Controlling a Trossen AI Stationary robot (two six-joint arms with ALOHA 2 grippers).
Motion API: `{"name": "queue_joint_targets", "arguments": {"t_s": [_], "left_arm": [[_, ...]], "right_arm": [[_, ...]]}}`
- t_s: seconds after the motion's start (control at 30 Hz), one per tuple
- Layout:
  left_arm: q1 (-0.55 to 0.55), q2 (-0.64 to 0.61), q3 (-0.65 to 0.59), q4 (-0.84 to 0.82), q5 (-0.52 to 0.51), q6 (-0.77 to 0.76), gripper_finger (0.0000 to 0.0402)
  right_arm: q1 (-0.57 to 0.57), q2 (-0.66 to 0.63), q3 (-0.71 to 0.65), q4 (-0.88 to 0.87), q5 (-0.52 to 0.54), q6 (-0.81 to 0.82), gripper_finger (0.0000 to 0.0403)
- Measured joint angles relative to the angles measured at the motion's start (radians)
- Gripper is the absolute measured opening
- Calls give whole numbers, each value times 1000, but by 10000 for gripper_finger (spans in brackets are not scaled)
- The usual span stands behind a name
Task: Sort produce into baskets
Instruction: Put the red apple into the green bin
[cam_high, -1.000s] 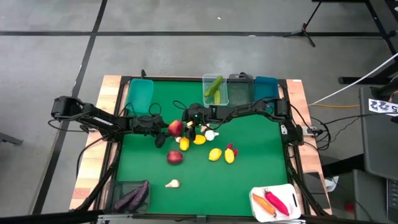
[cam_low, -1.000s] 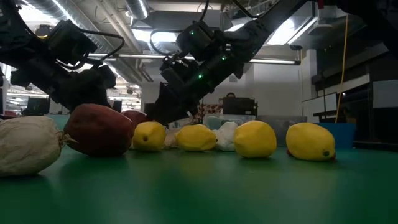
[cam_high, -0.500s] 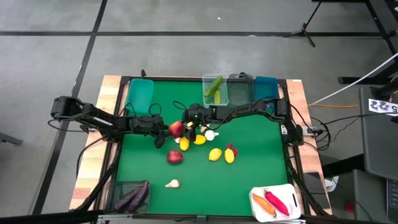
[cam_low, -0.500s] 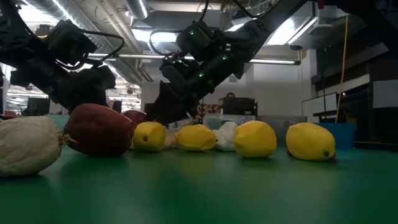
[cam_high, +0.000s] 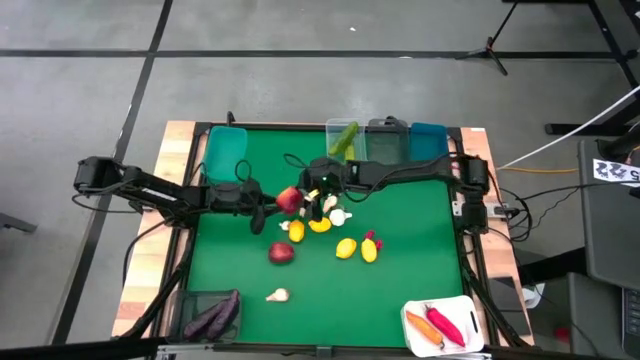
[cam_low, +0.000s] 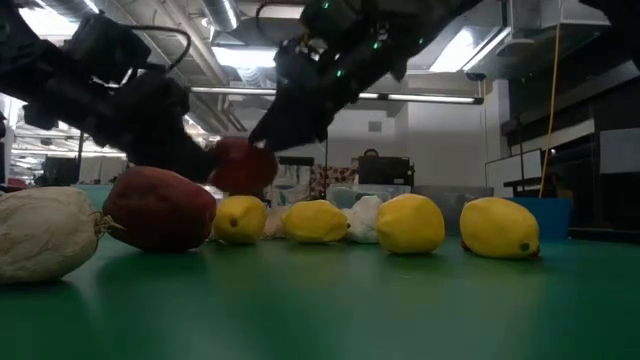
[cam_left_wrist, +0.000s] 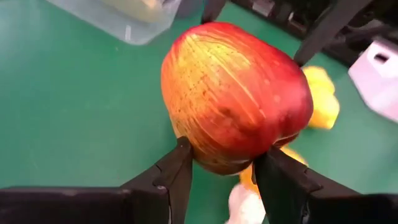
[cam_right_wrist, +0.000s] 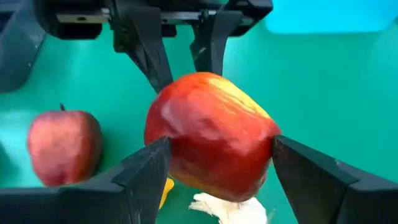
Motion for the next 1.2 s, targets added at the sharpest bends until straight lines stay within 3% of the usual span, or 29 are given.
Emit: {"name": "queue_joint_targets", "arguments": {"t_s": [0.33,0.7,0.97,1.2], "left_arm": [[2,-103,57,-54,-43,70,152],[1,-222,90,-214,-182,92,154],[1,-286,89,-284,-273,92,154],[-8,-311,89,-373,-265,124,154]], "right_arm": [[2,-72,3,-24,-6,-4,278],[1,-186,0,-49,43,-54,278],[0,-263,0,-233,70,-68,278],[-1,-287,0,-467,73,-73,278]]}}
